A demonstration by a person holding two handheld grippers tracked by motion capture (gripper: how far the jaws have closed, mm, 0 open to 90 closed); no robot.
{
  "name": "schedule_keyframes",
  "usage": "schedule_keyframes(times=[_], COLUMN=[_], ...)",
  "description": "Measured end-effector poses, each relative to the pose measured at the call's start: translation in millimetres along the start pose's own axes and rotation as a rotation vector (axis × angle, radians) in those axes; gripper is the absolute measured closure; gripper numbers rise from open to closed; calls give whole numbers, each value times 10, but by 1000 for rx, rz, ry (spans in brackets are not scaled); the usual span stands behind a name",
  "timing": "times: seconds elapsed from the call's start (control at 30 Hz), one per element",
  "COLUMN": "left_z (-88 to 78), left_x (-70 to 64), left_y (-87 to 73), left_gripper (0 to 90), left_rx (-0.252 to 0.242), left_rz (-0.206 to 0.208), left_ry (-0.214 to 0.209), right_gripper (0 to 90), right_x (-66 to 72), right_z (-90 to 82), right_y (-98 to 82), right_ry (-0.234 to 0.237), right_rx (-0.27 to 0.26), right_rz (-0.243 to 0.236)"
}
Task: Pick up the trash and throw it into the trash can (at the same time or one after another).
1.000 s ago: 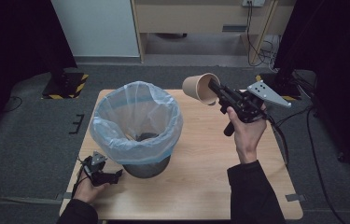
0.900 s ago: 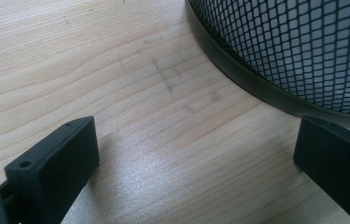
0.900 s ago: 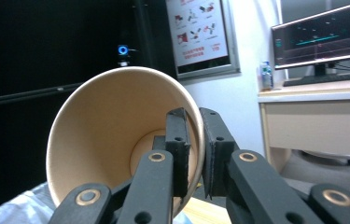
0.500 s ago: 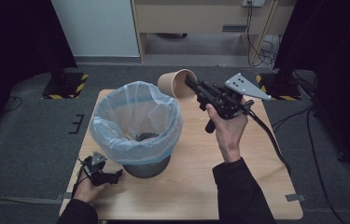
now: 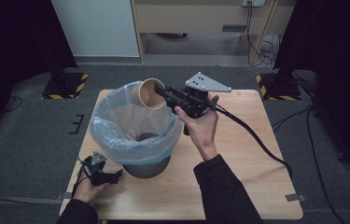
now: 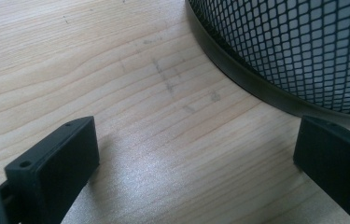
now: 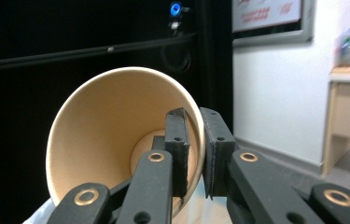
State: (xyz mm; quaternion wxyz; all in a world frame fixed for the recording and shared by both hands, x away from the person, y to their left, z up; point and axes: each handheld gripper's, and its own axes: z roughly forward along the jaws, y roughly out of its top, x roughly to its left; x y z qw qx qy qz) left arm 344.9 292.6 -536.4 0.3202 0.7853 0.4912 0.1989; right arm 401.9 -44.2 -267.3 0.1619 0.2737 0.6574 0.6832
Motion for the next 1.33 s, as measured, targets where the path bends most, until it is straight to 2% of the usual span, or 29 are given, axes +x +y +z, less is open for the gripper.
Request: schedule_keyframes(times=[0.07, 0.1, 0.13, 0.17, 0.2, 0.23, 0.27, 0.3, 0.33, 0.4, 0.43, 0.47, 0.5, 0.53, 0.57, 0.6, 0.67, 0.7, 0.73, 0.77, 0.8, 0.83, 0.87, 0.9, 1.03, 1.1, 1.23, 1.33], left_z=[0, 0, 0, 0, 0, 0, 0, -1, -1, -2, -1, -1, -2, -2, -2, -2, -2, -1, -1, -1, -1, -1, -2, -2, -2, -2, -4, -4], left_x=[0, 0, 0, -1, -1, 0, 0, 0, 1, 1, 1, 1, 1, 1, 1, 1, 1, 1, 1, 1, 1, 1, 1, 1, 1, 1, 5, 5], left_y=[0, 0, 0, -1, -1, -1, 0, 0, 0, 0, 0, 0, 0, 0, 0, 0, 0, -1, -1, -1, -1, -1, 0, 0, 0, 0, -1, -1], left_gripper=[0, 0, 0, 0, 0, 0, 0, 0, 0, 0, 0, 0, 0, 0, 0, 0, 0, 0, 0, 0, 0, 0, 0, 0, 0, 0, 0, 0], left_rx=[0, 0, 0, -1, -1, -1, 0, 1, 2, 3, 2, 2, 3, 3, 3, 3, 3, 2, 2, 2, 2, 2, 3, 3, 3, 3, 2, 2], left_rz=[0, 0, 0, -1, -1, 0, -1, 0, 2, 2, 2, 2, 2, 2, 2, 2, 2, 2, 2, 2, 2, 2, 2, 2, 2, 2, 1, 1], left_ry=[0, 0, 0, 1, 1, -1, -1, -1, -1, -1, -1, -1, -1, -1, -1, 0, 0, -1, -1, -1, -1, -1, 0, 0, -1, -1, -4, -3], right_gripper=[808, 708, 708, 583, 583, 538, 515, 477, 447, 356, 344, 344, 330, 288, 288, 269, 261, 253, 240, 238, 238, 234, 234, 233, 227, 217, 191, 180], right_x=[-5, -6, -6, -17, -17, -29, -51, -139, -186, -338, -420, -420, -497, -659, -659, -792, -837, -893, -1007, -1044, -1044, -1108, -1144, -1240, -1404, -1487, -1623, -1686], right_z=[83, 144, 144, 197, 197, 206, 193, 112, 66, -75, -152, -152, -232, -398, -398, -531, -578, -637, -754, -791, -791, -860, -904, -1025, -1249, -1340, -1478, -1597], right_y=[-77, -136, -136, -186, -186, -198, -198, -188, -181, -172, -181, -181, -203, -300, -300, -429, -490, -577, -820, -912, -912, -1066, -1161, -1406, -1823, -1935, -2111, -2219], right_ry=[4, 18, 18, 42, 42, 33, 12, -21, -41, -115, -147, -147, -180, -242, -242, -277, -288, -302, -323, -328, -328, -340, -353, -377, -414, -453, -486, -510], right_rx=[51, 90, 90, 142, 142, 161, 172, 129, 114, 78, 70, 70, 68, 75, 75, 101, 111, 130, 192, 221, 221, 274, 297, 358, 463, 520, 579, 639], right_rz=[3, 0, 0, -2, -2, -19, -44, -24, -14, 2, 4, 4, 3, 4, 4, 15, 20, 24, 29, 25, 25, 18, 15, 31, 61, 76, 102, 88])
